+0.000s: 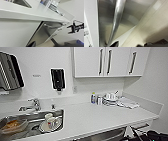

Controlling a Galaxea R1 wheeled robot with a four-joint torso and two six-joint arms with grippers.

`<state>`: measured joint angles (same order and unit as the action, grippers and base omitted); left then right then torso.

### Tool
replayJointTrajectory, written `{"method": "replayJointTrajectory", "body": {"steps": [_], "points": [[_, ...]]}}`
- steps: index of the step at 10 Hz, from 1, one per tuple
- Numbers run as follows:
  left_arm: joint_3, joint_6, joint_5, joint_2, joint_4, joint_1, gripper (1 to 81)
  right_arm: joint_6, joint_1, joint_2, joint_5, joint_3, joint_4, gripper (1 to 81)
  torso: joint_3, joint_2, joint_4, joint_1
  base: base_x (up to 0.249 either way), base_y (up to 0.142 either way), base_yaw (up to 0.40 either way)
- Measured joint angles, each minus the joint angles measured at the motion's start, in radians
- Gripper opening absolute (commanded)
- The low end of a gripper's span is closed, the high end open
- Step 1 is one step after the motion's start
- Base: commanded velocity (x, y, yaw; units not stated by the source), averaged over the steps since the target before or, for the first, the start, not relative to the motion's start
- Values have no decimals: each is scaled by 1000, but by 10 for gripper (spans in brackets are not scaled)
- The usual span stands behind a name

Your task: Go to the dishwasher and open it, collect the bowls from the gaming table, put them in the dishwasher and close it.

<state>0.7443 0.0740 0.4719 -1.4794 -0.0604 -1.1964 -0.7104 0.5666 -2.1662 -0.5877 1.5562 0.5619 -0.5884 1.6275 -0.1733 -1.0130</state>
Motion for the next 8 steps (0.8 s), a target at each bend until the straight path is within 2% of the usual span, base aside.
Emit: {"method": "replayJointTrajectory", "body": {"steps": [2,3,7,8], "points": [[0,0,0,0,0,8,811,-44,-51,-6,-8,-2,-24,811,0,0,0,0,0,0,0],[1,0,0,0,0,8,811,-99,-79,-20,-15,1,-59,811,0,0,0,0,0,0,0],[2,0,0,0,0,8,811,-372,-89,-139,-85,18,-337,811,0,0,0,0,0,0,0],[4,0,0,0,0,8,811,-414,-93,-150,-97,19,-389,811,0,0,0,0,0,0,0]]}}
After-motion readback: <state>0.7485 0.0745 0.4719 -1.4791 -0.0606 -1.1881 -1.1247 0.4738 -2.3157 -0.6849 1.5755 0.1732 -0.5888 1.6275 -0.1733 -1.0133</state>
